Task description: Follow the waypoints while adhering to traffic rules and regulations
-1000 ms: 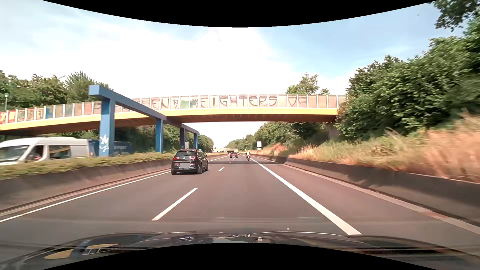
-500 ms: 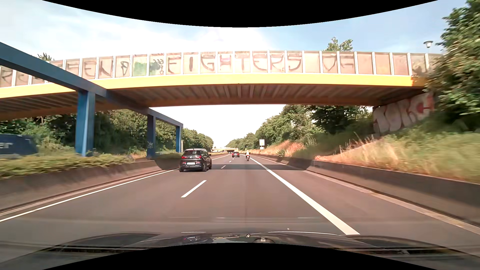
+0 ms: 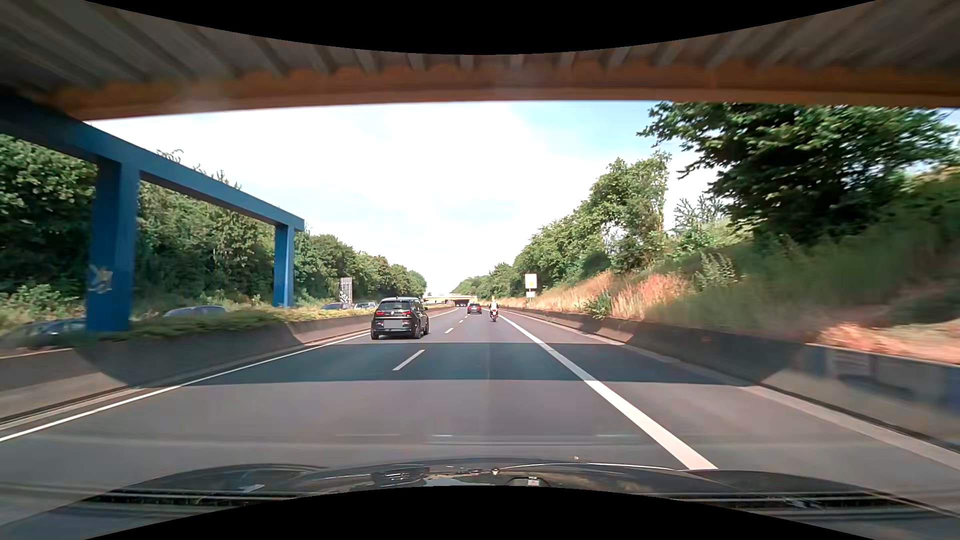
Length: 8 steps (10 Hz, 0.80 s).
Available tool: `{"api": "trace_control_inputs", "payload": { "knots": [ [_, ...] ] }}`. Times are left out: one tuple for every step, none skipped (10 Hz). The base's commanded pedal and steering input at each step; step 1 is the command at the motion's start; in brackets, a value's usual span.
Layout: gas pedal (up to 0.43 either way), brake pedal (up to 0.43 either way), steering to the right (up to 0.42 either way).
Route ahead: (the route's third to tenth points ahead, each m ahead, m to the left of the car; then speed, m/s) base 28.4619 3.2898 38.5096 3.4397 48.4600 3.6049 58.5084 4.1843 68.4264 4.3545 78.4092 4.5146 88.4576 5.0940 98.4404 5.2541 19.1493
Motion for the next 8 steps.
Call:
{"api": "trace_control_inputs", "payload": {
  "knots": [
    [0.0,0.0,-0.005],
    [0.0,0.0,-0.005],
    [0.0,0.0,-0.005],
    [0.0,0.0,-0.005],
    [0.0,0.0,-0.005],
    [0.0,0.0,-0.005],
    [0.0,0.0,-0.005],
    [0.0,0.0,-0.006]
  ]
}}
